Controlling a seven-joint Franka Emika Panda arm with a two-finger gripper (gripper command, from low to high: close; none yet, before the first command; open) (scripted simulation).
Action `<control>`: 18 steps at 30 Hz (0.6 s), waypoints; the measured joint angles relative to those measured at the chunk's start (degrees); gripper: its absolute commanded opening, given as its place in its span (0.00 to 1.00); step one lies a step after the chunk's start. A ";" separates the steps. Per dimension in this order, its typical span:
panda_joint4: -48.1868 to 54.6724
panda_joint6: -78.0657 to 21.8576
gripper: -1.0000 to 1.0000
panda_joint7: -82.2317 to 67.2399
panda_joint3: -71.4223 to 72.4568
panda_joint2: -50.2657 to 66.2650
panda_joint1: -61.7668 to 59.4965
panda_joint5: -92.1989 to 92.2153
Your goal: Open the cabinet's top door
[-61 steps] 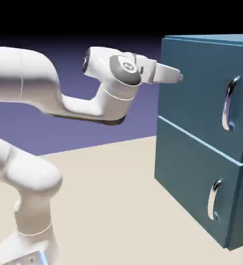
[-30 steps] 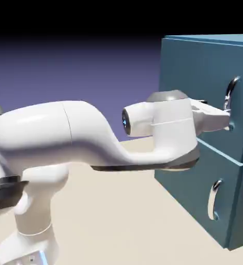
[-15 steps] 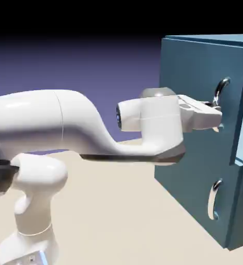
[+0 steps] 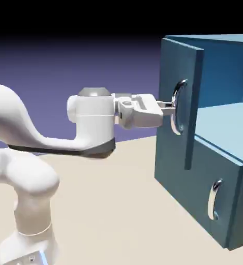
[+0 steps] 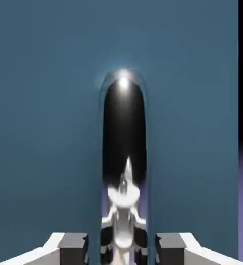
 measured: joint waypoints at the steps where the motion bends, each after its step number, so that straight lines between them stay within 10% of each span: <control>1: -1.44 -0.87 0.00 -0.87 2.08 -1.26 -1.44 2.45; 18: -14.47 -19.10 0.00 -14.92 34.93 -19.89 -5.97 44.70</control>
